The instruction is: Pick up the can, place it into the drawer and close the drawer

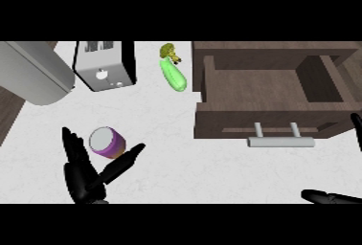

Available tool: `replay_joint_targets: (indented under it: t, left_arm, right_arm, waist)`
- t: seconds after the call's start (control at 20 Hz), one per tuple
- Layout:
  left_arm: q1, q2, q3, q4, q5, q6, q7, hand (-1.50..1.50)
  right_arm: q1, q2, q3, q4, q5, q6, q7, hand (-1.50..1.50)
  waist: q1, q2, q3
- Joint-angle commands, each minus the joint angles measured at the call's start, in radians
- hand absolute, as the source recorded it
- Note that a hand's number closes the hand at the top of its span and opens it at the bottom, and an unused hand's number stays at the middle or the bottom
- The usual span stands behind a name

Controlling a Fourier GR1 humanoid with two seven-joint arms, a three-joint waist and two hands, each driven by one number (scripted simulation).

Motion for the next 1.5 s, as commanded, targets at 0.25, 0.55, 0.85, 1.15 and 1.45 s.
replay_joint_targets:
  t: [0.25,0.55,0.85,1.15,1.45]
  left_arm:
    - [-0.002,0.0,0.062,0.208,0.313,-0.011,-0.34,-1.5]
    - [-0.035,0.0,0.096,0.368,0.428,-0.075,-0.475,-1.5]
    - [-0.082,0.0,0.213,0.554,0.554,-0.21,-0.616,-1.5]
    - [-0.153,0.029,0.313,0.659,0.58,-0.275,-0.653,-1.5]
    - [-0.266,0.055,0.37,0.835,0.592,-0.35,-0.717,-1.5]
  right_arm:
    - [0.024,0.0,-0.05,-0.071,-0.053,0.019,0.052,-1.5]
    - [0.064,0.024,-0.051,-0.056,-0.051,0.062,0.004,-1.5]
    - [0.073,0.029,-0.065,-0.1,-0.029,0.058,0.032,-1.5]
    - [-0.011,-0.004,-0.086,-0.117,-0.034,0.044,0.13,-1.5]
    - [-0.053,-0.006,-0.103,-0.068,-0.05,0.054,0.116,-1.5]
  waist:
    - [0.0,0.0,0.0]
    - [0.0,0.0,0.0]
    - [-0.001,0.0,0.0]
    - [0.001,0.0,0.0]
    - [0.0,0.001,0.0]
